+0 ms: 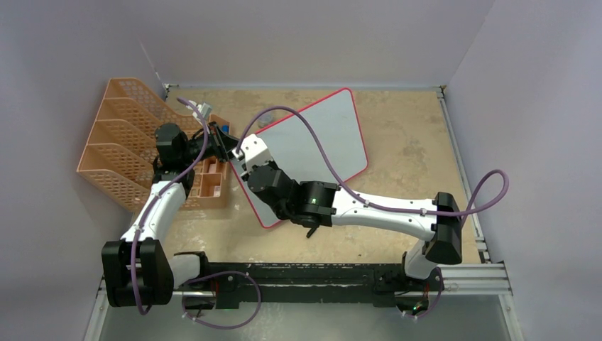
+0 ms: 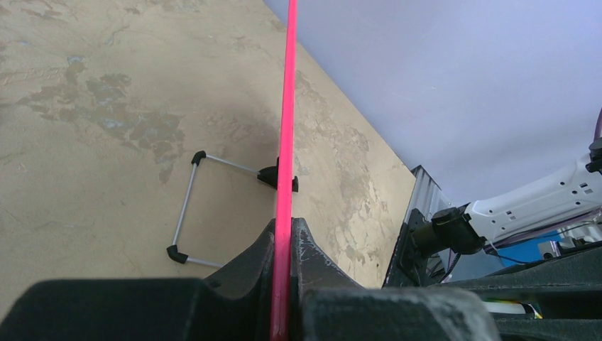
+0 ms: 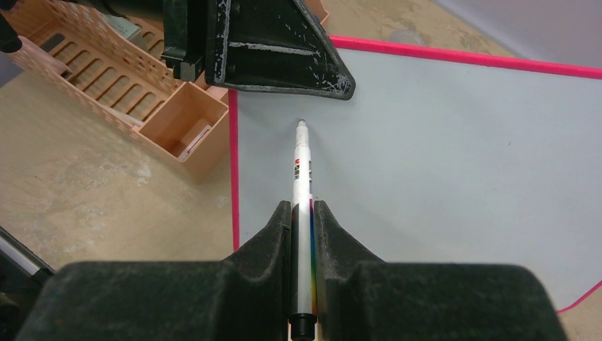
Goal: Write a sentence on the whiteboard
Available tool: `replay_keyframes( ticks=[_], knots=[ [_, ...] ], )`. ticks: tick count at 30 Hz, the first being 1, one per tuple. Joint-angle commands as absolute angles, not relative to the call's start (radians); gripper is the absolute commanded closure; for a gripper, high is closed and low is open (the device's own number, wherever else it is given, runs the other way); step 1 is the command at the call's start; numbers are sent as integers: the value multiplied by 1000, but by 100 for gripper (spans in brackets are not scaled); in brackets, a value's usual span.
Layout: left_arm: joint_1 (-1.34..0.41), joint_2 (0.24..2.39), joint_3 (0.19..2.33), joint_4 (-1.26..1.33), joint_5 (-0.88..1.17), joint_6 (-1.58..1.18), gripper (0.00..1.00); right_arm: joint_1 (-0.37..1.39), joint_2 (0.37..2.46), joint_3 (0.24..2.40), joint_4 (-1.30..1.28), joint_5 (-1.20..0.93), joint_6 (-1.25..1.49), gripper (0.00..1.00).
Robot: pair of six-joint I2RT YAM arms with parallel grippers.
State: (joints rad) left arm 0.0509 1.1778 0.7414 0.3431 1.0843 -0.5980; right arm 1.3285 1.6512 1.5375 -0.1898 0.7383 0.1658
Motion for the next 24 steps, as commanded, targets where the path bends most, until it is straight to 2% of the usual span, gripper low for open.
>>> replay_keyframes(
  ticks=[1, 24],
  knots=[
    [41, 1181, 738, 366, 1094, -571, 100, 1334, 1662, 1589, -163, 770, 155, 100],
    [39, 1178, 736, 379, 1109, -576, 100, 1333, 1696, 1606, -161, 768, 139, 100]
  ],
)
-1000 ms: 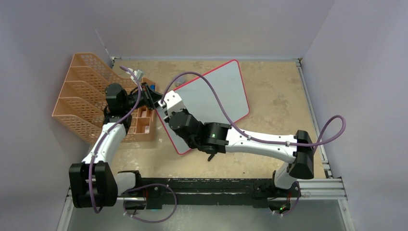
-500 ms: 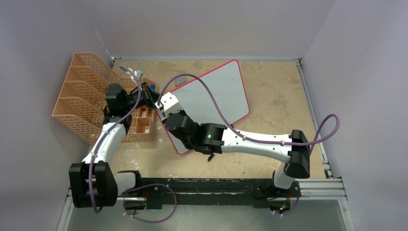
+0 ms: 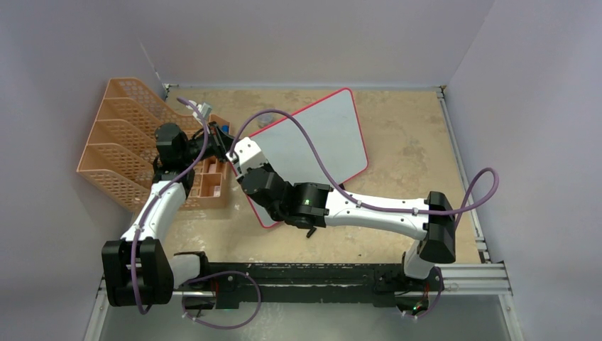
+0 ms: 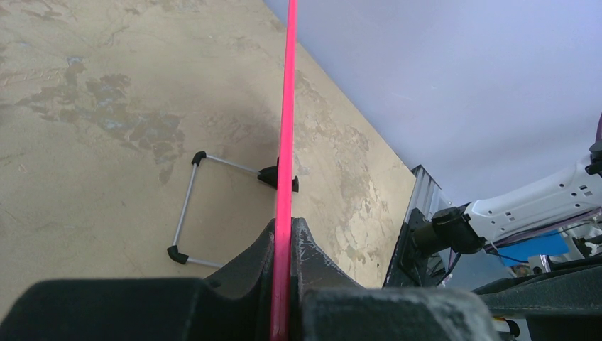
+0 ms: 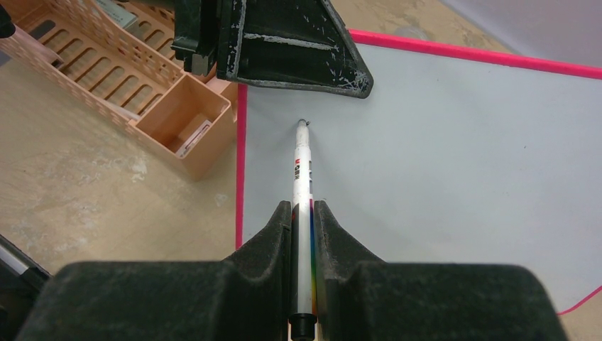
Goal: Write a sentence on the whiteboard
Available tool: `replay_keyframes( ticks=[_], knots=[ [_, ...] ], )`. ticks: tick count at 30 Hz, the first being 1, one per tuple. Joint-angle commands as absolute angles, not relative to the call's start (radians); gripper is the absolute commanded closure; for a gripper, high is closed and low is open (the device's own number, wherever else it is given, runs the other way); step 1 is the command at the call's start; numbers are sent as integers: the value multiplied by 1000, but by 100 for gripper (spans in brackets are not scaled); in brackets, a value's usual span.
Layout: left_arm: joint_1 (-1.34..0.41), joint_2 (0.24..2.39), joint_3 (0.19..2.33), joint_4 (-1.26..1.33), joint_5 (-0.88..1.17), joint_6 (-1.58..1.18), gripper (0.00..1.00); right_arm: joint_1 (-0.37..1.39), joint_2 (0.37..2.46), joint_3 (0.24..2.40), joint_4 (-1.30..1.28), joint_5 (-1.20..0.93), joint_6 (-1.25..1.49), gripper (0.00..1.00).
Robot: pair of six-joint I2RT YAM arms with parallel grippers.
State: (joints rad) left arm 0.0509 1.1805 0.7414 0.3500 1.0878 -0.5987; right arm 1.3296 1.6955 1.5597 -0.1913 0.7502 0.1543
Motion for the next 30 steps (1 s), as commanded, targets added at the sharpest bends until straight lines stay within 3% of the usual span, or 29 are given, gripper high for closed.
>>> replay_keyframes(
  ticks=[1, 30],
  knots=[
    [39, 1179, 736, 379, 1109, -576, 100, 1333, 1696, 1607, -161, 764, 138, 100],
    [39, 1177, 738, 380, 1109, -577, 100, 1350, 1687, 1591, -210, 701, 134, 100]
  ],
)
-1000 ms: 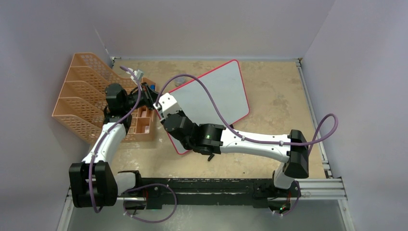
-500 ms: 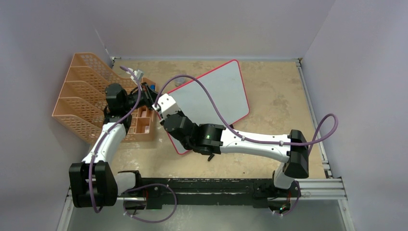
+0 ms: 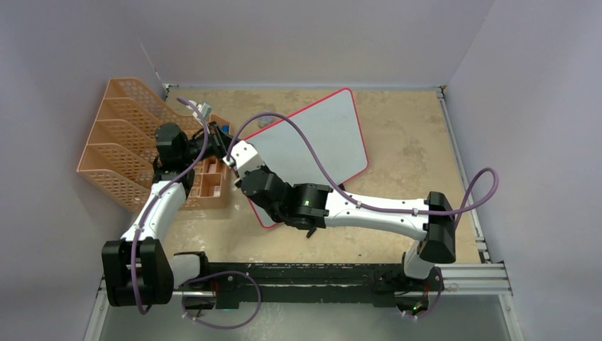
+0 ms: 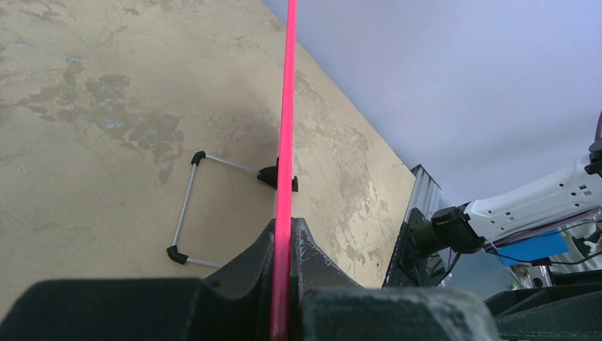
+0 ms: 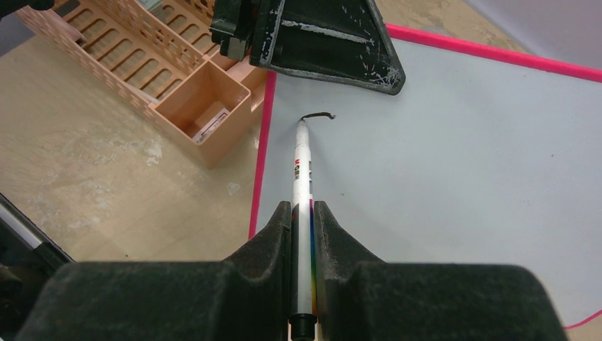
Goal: Write a sentence on the whiteboard
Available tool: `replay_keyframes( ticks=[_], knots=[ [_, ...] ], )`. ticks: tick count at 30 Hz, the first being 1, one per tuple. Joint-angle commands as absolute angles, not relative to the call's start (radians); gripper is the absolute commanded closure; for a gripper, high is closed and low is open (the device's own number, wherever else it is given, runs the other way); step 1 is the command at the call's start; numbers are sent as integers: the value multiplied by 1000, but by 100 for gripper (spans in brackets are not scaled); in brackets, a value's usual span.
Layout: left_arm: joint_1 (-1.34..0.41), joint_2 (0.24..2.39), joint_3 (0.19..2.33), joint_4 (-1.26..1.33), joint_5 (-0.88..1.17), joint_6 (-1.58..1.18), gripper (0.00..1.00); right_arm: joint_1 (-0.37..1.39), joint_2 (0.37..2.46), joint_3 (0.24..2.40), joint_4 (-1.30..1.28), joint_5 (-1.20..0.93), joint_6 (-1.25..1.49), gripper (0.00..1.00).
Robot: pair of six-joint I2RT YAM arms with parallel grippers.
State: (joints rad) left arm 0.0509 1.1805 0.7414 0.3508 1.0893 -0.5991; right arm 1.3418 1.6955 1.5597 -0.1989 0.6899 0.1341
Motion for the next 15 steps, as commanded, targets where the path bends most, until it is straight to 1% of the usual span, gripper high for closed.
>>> replay_keyframes(
  ticks=[1, 15],
  knots=[
    [39, 1176, 738, 380, 1110, -576, 100, 1350, 1687, 1588, -216, 704, 137, 100],
    [39, 1177, 736, 380, 1111, -576, 100, 1350, 1677, 1551, -284, 776, 197, 100]
  ],
)
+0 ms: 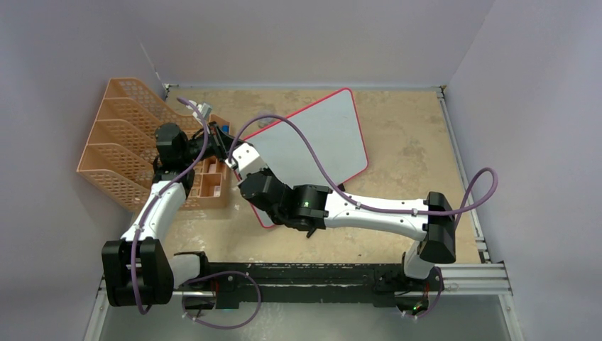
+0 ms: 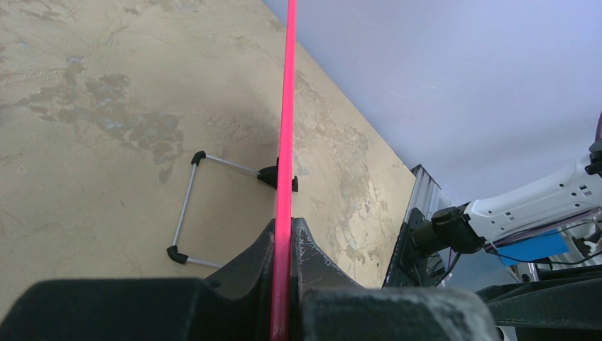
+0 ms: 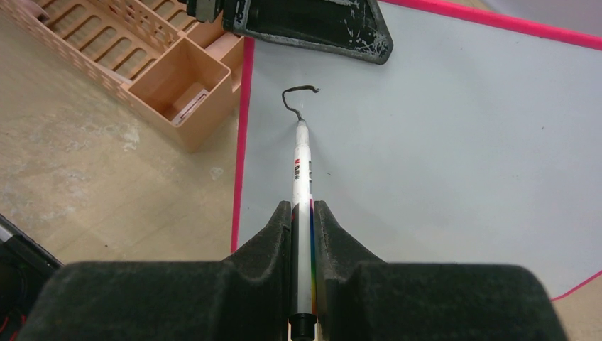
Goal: Write a sentence on the whiteboard
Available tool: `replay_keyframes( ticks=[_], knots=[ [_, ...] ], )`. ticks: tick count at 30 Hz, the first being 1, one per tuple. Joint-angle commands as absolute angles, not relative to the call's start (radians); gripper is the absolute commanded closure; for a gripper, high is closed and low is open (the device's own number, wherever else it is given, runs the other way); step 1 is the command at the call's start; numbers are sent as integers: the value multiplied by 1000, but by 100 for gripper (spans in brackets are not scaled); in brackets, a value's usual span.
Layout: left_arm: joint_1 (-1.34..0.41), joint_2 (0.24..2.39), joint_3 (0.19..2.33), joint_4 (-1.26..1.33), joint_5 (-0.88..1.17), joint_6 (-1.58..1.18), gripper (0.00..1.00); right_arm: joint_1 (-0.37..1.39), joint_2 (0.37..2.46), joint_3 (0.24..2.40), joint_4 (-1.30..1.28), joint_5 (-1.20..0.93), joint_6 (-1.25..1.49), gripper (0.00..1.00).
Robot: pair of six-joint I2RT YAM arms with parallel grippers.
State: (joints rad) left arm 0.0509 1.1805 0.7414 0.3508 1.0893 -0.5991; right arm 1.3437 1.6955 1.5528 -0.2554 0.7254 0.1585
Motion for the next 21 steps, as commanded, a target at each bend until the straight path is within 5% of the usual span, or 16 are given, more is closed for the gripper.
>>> replay_keyframes(
  ticks=[1, 21],
  knots=[
    [40, 1177, 736, 380, 1110, -577, 100, 1350, 1677, 1550, -288, 775, 198, 100],
    [39, 1179, 736, 387, 1112, -581, 100, 1354, 1666, 1547, -246, 678, 166, 100]
  ],
)
